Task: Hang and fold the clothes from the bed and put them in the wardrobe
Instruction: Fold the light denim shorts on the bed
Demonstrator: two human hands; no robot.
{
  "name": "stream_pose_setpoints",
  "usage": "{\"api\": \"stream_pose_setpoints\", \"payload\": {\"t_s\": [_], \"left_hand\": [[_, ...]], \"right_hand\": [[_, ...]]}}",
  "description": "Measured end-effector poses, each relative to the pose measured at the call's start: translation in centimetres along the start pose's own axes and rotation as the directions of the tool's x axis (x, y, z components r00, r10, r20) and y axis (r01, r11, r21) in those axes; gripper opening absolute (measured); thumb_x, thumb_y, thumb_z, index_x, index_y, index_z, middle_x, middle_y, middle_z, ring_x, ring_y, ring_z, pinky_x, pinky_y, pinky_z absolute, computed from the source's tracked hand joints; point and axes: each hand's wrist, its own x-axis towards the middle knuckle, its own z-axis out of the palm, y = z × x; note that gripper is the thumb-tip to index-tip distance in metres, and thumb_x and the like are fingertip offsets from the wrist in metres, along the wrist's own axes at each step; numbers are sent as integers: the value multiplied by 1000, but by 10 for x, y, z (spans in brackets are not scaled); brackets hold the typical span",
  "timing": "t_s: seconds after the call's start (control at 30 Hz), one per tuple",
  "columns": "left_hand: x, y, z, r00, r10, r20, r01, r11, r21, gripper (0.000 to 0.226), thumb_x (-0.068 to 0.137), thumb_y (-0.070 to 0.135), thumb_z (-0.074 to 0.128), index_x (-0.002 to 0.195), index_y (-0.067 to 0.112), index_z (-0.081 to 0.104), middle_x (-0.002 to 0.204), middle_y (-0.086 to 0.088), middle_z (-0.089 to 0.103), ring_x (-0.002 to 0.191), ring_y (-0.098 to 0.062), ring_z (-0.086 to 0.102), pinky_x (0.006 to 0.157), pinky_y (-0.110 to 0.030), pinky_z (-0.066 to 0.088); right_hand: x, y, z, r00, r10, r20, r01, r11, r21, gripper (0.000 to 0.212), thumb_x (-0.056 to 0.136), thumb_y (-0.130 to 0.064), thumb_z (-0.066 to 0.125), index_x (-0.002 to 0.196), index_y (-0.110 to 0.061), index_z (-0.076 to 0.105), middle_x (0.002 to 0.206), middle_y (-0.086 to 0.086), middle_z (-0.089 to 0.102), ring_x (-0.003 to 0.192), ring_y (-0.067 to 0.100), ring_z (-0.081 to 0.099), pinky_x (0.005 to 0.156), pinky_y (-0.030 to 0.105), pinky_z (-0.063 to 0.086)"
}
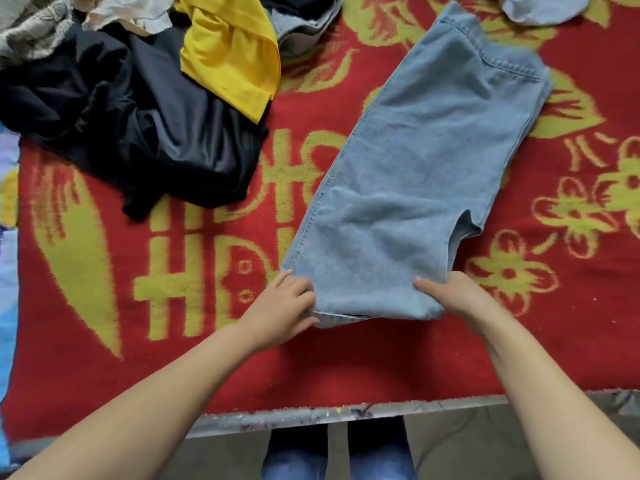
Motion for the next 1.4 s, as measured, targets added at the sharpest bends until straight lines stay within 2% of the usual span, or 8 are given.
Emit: {"api": "stream_pose_setpoints", "payload": {"t_s": [0.17,0.27,0.4,0.53,0.77,0.93,1.07,1.4], "left_hand": [[20,-22,-17,952,-101,290,162,968,-193,27,93,37,57,78,21,42,76,8,45,76,-16,48,63,-31,34],[38,-39,-20,900,-143,411,157,988,0,27,93,44,53,82,19,51,87,2,56,86,-22,55,65,-32,35],[48,-43,-9,777,-250,577,60,943,327,36,93,45,46,106,14,59,117,-6,54,113,-24,47,87,-35,37],[37,-42,-3,891,-138,433,-58,911,407,52,87,60,46,112,15,54,118,-6,50,114,-24,47,101,-40,32],[15,-22,34,890,-116,441,-88,906,414,102,82,43,61,152,22,-11,152,-11,21,133,-29,30,106,-50,28],[34,-17,20,942,-292,167,269,952,148,77,78,22,66,147,23,32,122,-7,47,108,-29,55,73,-39,48],[28,-30,-16,889,-397,-228,341,907,-247,42,70,11,62,111,14,67,99,-11,62,73,-32,67,54,-38,51],[-7,-52,26,979,-153,137,91,923,374,93,59,17,80,144,19,41,148,-20,36,134,-35,41,100,-63,34]], "right_hand": [[-21,12,37,778,-299,-552,110,930,-350,48,90,-25,61,133,-9,47,132,14,52,125,34,44,103,46,33],[-30,-1,82,765,-641,-56,472,619,-628,64,88,-32,57,144,-8,36,147,15,39,138,32,32,112,46,23],[-18,-6,124,920,-167,355,391,459,-798,89,94,-43,53,153,-18,-9,159,4,-20,147,27,-15,112,64,5],[-14,-19,140,925,-348,150,301,436,-848,60,92,-25,55,144,-17,27,150,13,28,134,34,31,100,45,34],[-10,5,99,918,-395,34,215,424,-880,29,89,-22,54,118,-21,51,130,4,42,129,25,36,112,51,12],[-19,-18,80,703,-700,-125,488,603,-631,20,71,-12,68,84,-10,53,84,11,53,77,31,56,59,34,39],[-22,-41,87,430,-872,-235,659,481,-579,14,68,-19,51,81,-15,47,77,10,52,76,24,42,66,35,34],[6,19,140,925,-370,88,263,453,-852,77,87,-37,61,148,-25,16,156,11,12,146,28,7,113,56,11]]}}
